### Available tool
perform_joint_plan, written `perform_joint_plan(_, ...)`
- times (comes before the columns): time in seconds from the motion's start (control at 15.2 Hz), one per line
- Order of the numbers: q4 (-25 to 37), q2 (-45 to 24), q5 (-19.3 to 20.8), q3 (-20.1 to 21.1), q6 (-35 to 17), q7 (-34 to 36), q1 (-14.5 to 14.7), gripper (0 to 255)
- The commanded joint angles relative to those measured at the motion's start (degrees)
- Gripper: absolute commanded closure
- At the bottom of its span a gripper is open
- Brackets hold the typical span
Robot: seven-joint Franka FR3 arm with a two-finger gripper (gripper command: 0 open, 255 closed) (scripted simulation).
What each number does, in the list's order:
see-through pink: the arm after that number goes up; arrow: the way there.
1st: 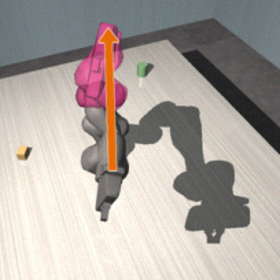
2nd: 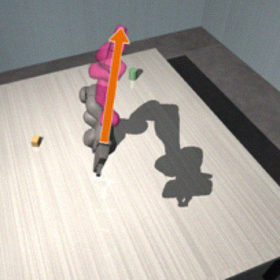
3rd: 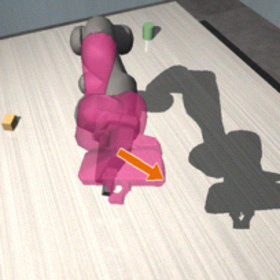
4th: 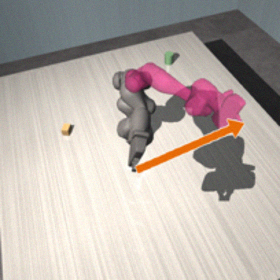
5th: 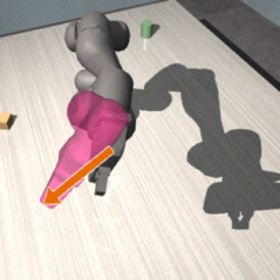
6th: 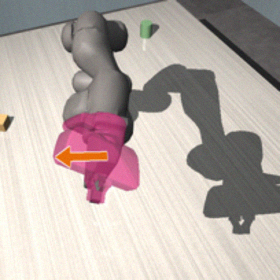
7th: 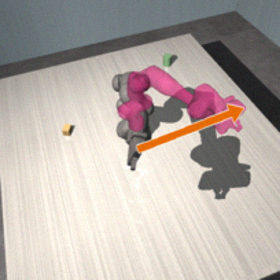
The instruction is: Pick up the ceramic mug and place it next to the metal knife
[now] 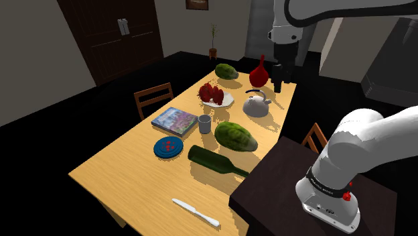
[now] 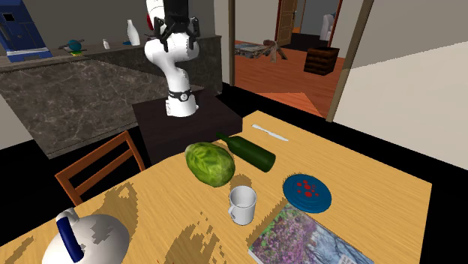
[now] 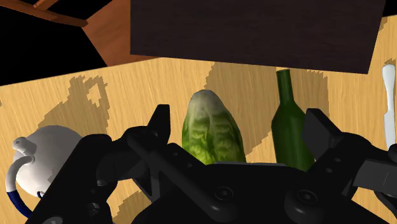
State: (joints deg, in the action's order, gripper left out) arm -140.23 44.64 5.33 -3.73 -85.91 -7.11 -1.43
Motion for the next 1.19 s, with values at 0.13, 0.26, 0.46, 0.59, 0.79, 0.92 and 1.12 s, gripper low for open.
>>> perform_joint_plan(0.13, -0.9, -3.0, -0.3, 0.2, -4.2, 0.7, 0.3, 0)
perform_joint_plan(0.26, -1.5, -6.3, -0.5, 0.4, -8.3, 1.4, 0.6, 0)
perform_joint_plan(0.46, -1.7, -11.7, -0.9, 0.7, -14.4, 2.3, 1.0, 0)
perform_joint_plan(0.59, -1.4, -15.6, -1.1, 0.9, -18.3, 2.9, 1.2, 0)
perform_joint_plan(0.79, -0.3, -21.7, -1.3, 1.2, -23.9, 3.7, 1.6, 0)
perform_joint_plan(0.92, 0.8, -26.0, -1.5, 1.5, -27.3, 4.2, 1.8, 0)
perform_joint_plan(1.12, 3.2, -32.5, -1.6, 1.8, -32.0, 5.0, 2.0, 0)
